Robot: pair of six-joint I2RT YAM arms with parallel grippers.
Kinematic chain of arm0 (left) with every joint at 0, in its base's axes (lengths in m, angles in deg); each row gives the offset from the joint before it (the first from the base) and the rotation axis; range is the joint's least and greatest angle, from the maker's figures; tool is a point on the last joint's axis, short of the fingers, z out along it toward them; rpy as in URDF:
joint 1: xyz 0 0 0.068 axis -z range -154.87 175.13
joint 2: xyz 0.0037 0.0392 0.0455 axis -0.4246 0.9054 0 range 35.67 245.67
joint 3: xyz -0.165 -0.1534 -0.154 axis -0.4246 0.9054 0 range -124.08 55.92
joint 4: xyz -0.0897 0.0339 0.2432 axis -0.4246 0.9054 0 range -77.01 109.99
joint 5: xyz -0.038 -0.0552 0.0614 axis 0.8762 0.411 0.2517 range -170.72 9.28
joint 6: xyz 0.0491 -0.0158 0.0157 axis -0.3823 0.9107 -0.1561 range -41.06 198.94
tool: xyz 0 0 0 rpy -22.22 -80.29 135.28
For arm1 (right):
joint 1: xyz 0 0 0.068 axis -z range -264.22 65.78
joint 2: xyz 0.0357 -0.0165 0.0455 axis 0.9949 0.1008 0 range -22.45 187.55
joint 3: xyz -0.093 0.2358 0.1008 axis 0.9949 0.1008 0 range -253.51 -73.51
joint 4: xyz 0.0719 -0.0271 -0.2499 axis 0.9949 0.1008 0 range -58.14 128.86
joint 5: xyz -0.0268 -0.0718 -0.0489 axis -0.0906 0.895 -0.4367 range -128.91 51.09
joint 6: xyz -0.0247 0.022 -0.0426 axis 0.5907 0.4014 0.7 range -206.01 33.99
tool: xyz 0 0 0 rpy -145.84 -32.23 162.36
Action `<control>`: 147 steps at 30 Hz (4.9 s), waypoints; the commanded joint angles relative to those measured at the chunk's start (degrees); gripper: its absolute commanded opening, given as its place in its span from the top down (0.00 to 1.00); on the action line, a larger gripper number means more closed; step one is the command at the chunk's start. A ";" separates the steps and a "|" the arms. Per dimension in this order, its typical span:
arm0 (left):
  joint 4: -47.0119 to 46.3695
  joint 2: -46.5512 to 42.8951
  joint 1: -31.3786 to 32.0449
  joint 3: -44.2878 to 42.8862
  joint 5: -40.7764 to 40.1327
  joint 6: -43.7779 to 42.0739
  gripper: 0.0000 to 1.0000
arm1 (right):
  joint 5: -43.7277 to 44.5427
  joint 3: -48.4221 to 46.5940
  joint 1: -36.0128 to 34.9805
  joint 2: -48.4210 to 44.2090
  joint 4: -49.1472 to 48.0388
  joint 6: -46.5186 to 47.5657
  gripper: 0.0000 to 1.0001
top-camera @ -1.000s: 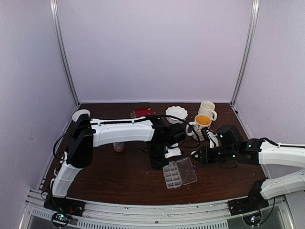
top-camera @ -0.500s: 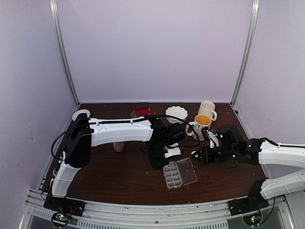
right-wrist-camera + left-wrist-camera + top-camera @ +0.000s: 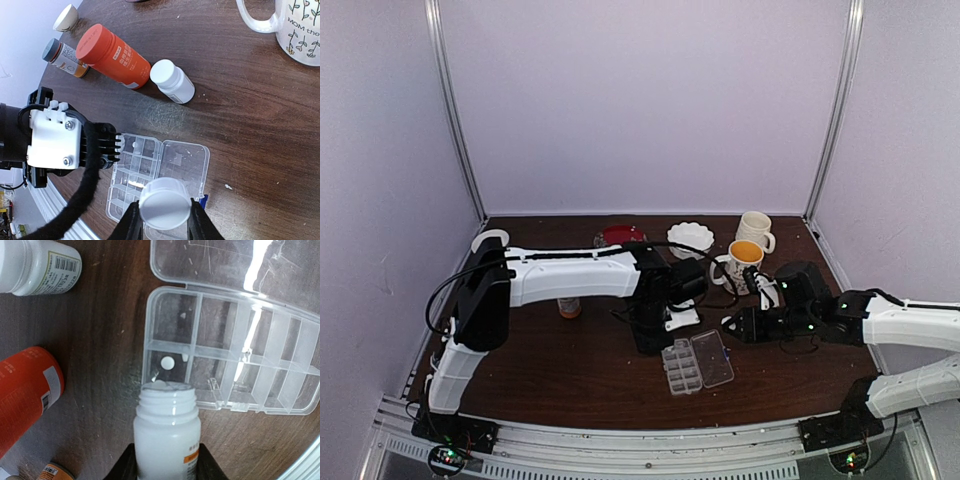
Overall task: Sort the pills into containers
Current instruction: Pour the pill into the compartment of the pill container.
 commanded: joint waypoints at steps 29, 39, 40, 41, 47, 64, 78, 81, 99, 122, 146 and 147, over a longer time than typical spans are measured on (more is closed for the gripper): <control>0.76 -3.77 0.58 -0.95 0.81 1.36 0.87 | -0.29 0.68 0.53 -0.56 -1.20 -0.36 0.91; -0.08 -1.54 0.53 -1.41 1.19 1.17 0.88 | -0.47 -0.25 0.53 -0.24 -0.36 -0.01 0.91; 1.30 -0.73 0.50 -2.37 1.31 1.11 0.88 | -0.55 -0.31 0.53 -0.22 -0.33 0.06 0.91; 3.29 0.09 0.59 -4.07 1.49 1.11 0.89 | -0.57 -0.41 0.57 -0.22 -0.14 0.07 0.91; -0.14 -1.31 0.50 -1.21 1.36 1.36 0.88 | -0.30 -0.16 0.62 -0.29 -0.19 0.07 0.91; 0.81 -1.07 0.33 -1.58 0.51 1.04 0.87 | -0.45 -0.10 0.63 -0.14 -0.45 -0.06 0.91; 5.25 1.60 0.19 -5.59 -0.45 1.20 0.88 | -0.20 -1.01 0.71 -0.39 0.89 0.64 0.91; 2.43 1.81 0.12 -3.09 -0.73 0.62 0.88 | -0.19 -0.55 0.71 -0.34 -0.10 0.30 0.91; 6.54 3.62 0.19 -6.84 -0.48 1.53 0.89 | -0.52 -1.14 0.79 -0.19 0.72 0.51 0.91; 9.54 3.76 0.15 -9.33 0.19 1.62 0.88 | -0.93 -1.60 0.79 0.41 0.59 0.91 0.91; 7.40 4.43 0.37 -7.86 0.71 2.95 0.88 | -0.40 -1.06 0.89 0.12 -0.11 0.91 0.91; 9.06 4.99 0.36 -9.36 0.89 3.06 0.88 | -0.54 -1.33 0.88 0.20 0.10 0.87 0.91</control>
